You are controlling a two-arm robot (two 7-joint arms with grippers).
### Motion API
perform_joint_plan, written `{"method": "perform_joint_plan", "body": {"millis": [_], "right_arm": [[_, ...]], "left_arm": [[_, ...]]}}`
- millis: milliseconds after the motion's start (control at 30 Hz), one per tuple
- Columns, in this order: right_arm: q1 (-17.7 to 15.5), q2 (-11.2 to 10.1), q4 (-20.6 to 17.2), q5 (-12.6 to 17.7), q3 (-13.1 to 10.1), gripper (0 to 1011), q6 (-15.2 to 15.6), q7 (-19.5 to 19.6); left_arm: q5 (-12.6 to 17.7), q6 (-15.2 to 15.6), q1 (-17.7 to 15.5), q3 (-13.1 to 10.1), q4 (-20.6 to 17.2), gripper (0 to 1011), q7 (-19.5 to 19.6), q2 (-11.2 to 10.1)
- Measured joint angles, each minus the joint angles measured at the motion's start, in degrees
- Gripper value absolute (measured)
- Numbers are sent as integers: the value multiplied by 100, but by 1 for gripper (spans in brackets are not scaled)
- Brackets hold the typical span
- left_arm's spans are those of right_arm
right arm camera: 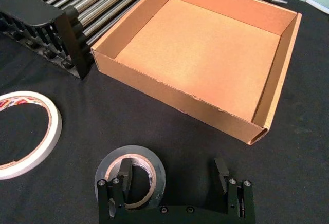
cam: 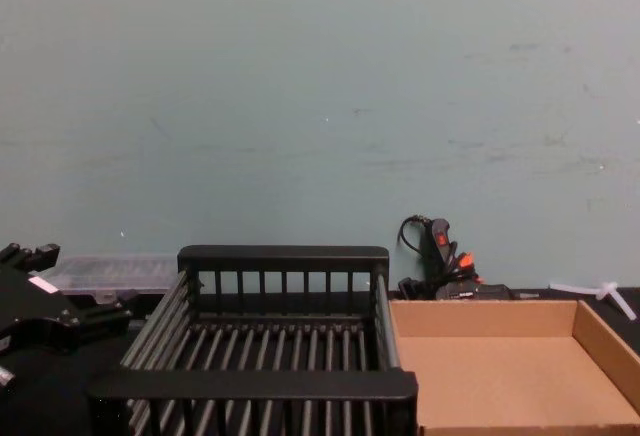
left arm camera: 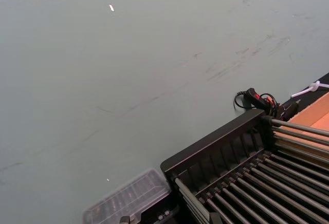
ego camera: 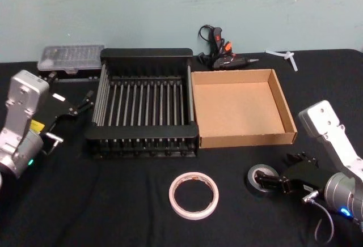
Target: Pick up the white tape and place it into the black box , Pick up the silver tape and place it into the brown box.
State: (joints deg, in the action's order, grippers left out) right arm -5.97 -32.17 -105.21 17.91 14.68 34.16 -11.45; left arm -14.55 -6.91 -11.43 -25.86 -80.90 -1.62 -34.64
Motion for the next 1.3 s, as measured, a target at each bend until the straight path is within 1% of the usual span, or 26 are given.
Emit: {"method": "perform_joint_plan", "body": {"millis": [133, 467, 600, 767, 833, 867, 900, 967, 1067, 1100, 1133, 1200, 1267, 1300], "right_arm": [[-17, 31, 1, -66, -13, 1002, 7, -5], [-18, 22, 1, -54, -15, 1002, 6, -4], [-18, 20, 1, -48, -15, 941, 5, -3], [-18, 17, 0, -37, -15, 818, 3, -1], [-18, 16, 0, -35, -15, 746, 2, 0], [-18, 16, 0, -34, -15, 732, 2, 0], [-18, 15, -1, -32, -15, 687, 1, 0], [-18, 14, -2, -31, -15, 650, 0, 0], [-18, 13, -3, -29, -15, 507, -1, 0], [-18, 12, -4, -28, -15, 507, -2, 0], [-18, 11, -5, -28, -15, 447, -2, 0], [-18, 11, -5, -27, -15, 400, -2, 0], [-18, 11, -6, -26, -15, 330, -3, 0], [-18, 11, -6, -24, -15, 279, -3, 0]], "left_arm": [[0, 0, 0, 0, 0, 1001, 0, 0], [0, 0, 0, 0, 0, 1001, 0, 0], [0, 0, 0, 0, 0, 1001, 0, 0], [0, 0, 0, 0, 0, 1001, 0, 0], [0, 0, 0, 0, 0, 1001, 0, 0], [0, 0, 0, 0, 0, 1001, 0, 0], [0, 0, 0, 0, 0, 1001, 0, 0], [0, 0, 0, 0, 0, 1001, 0, 0], [0, 0, 0, 0, 0, 1001, 0, 0], [0, 0, 0, 0, 0, 1001, 0, 0], [0, 0, 0, 0, 0, 1001, 0, 0], [0, 0, 0, 0, 0, 1001, 0, 0], [0, 0, 0, 0, 0, 1002, 0, 0], [0, 0, 0, 0, 0, 1001, 0, 0]]}}
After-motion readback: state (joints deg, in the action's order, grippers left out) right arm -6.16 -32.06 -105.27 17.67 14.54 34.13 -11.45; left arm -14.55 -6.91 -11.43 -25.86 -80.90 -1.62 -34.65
